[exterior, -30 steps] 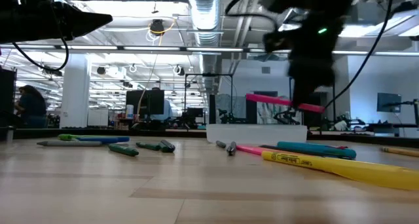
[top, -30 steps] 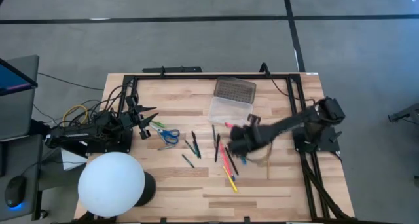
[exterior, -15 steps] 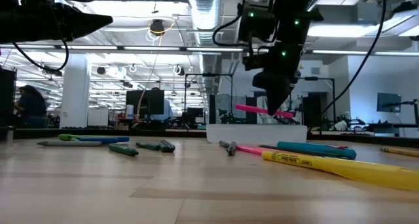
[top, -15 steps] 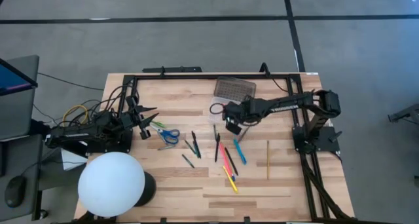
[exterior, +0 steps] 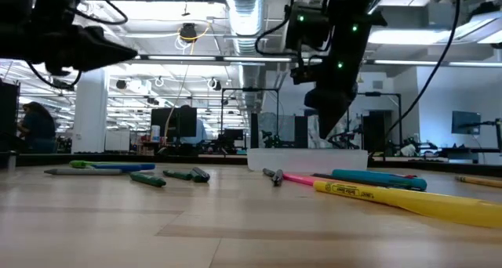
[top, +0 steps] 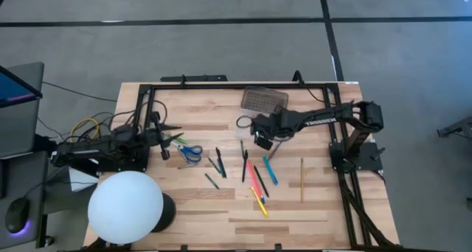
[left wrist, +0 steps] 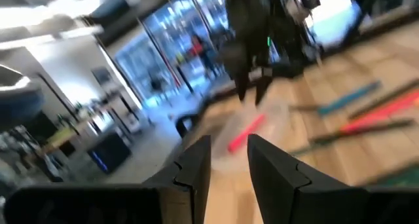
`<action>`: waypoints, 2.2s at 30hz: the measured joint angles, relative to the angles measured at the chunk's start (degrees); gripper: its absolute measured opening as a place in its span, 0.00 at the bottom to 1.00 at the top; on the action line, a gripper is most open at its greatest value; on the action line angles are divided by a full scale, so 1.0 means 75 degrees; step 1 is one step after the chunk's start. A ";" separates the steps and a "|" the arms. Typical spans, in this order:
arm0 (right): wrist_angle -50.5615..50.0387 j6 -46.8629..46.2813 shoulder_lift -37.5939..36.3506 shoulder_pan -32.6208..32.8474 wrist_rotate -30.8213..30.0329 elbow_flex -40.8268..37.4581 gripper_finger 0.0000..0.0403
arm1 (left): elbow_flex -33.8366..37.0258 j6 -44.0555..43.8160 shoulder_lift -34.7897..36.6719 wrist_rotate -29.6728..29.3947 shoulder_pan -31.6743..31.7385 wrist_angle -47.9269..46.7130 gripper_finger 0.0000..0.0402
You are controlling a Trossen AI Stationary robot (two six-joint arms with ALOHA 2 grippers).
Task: Pick & place school supplies into a supply box
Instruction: Put the blue scissors into the black supply box
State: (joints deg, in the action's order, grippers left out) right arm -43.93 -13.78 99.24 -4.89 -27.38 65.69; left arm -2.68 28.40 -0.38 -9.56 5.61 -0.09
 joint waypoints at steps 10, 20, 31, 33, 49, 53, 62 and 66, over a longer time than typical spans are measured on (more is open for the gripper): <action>0.0553 0.0384 -0.0006 0.1715 -0.1491 0.0000 0.42 | -0.0329 -0.0961 -0.0130 0.0175 0.0000 -0.1052 0.24; 0.0552 0.0381 -0.0006 0.2993 -0.2620 0.0000 0.38 | -0.0329 -0.1308 -0.2360 0.0950 0.0000 0.1020 0.24; 0.0474 0.0416 -0.0006 0.3307 -0.2776 0.0000 0.38 | -0.1971 -0.1335 -0.6663 -0.0576 0.0055 0.0751 0.24; 0.0425 0.0416 -0.0006 0.3354 -0.2766 0.0001 0.38 | -0.2523 -0.1393 -0.7276 -0.0521 0.0137 0.0047 0.24; -0.0083 -0.1041 -0.0015 0.4692 -0.2763 -0.0596 0.35 | -0.4533 -0.1623 -1.0509 0.1173 0.0236 -0.3496 0.24; -0.0347 -0.1704 -0.0015 0.4875 -0.2770 -0.0708 0.35 | -0.4535 -0.1626 -1.0659 0.1328 0.0236 -0.3475 0.24; -0.0573 -0.2466 -0.0015 0.5362 -0.2911 -0.0708 0.33 | -0.4404 -0.1716 -1.0666 0.1809 0.0236 -0.3440 0.24; -0.0670 -0.2784 -0.0015 0.5575 -0.2968 -0.0708 0.33 | -0.4252 -0.1713 -1.0690 0.1860 0.0236 -0.3249 0.24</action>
State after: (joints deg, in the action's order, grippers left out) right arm -48.96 -34.66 99.13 36.92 -49.65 60.38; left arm -34.56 15.55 -80.55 4.39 7.38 -24.45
